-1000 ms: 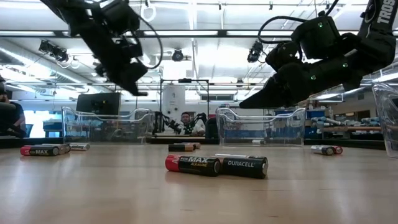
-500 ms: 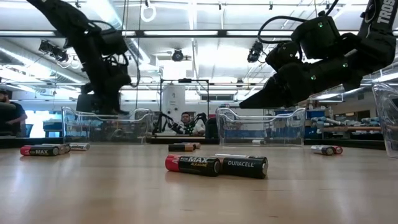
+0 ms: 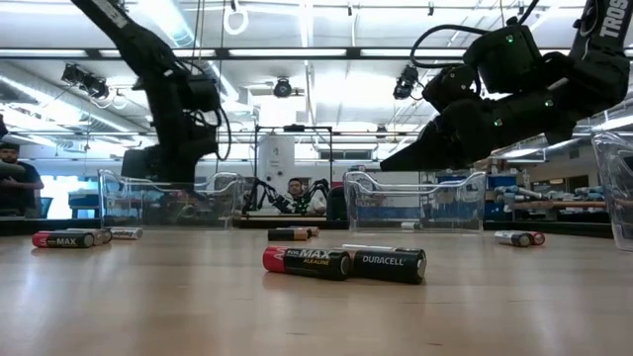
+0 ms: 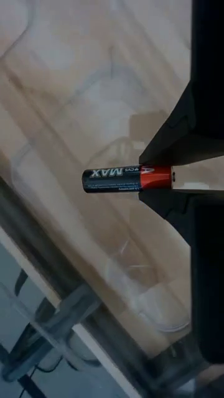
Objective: Sort batteries
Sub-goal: Put the red battery into the top left transparent bin, then put the silver battery into the top right transparent bin
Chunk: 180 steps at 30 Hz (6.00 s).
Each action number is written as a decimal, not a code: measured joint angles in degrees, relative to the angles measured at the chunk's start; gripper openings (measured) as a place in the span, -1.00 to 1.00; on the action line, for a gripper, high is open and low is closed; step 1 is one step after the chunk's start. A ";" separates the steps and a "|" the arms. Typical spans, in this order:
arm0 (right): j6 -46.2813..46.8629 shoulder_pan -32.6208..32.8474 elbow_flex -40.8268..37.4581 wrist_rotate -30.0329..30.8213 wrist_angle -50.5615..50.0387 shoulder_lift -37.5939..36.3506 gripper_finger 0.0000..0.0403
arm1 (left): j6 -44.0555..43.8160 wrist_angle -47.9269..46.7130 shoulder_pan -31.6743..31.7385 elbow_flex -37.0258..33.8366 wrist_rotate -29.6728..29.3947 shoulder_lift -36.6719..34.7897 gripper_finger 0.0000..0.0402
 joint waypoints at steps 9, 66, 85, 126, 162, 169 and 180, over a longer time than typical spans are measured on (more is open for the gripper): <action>0.00 0.00 0.00 0.00 -0.09 0.00 -0.96 | 1.81 -0.72 2.29 3.31 -0.21 9.77 -0.75; 4.09 2.47 -0.02 0.04 -0.78 0.00 -0.96 | 7.97 -3.10 -37.36 1.87 -12.04 -18.10 -0.96; 4.92 2.78 -0.02 1.16 -0.25 0.00 -0.96 | -12.70 -12.49 -52.17 -10.56 -3.58 -14.56 -0.96; 4.50 2.67 -0.02 1.20 -0.09 0.02 -0.96 | -9.23 -2.30 -52.19 -15.06 0.57 -0.63 -0.58; 2.28 2.67 -0.02 1.20 -0.03 0.02 -0.96 | 20.72 -12.12 -34.54 -5.82 1.46 6.00 -0.19; 2.03 2.67 -0.02 1.18 -0.07 0.02 -0.96 | 21.95 -12.41 -33.35 -4.77 1.50 12.19 -0.19; 2.08 2.67 -0.02 1.14 -0.10 0.02 -0.96 | 18.69 -13.33 -33.74 -1.77 1.19 11.85 -0.66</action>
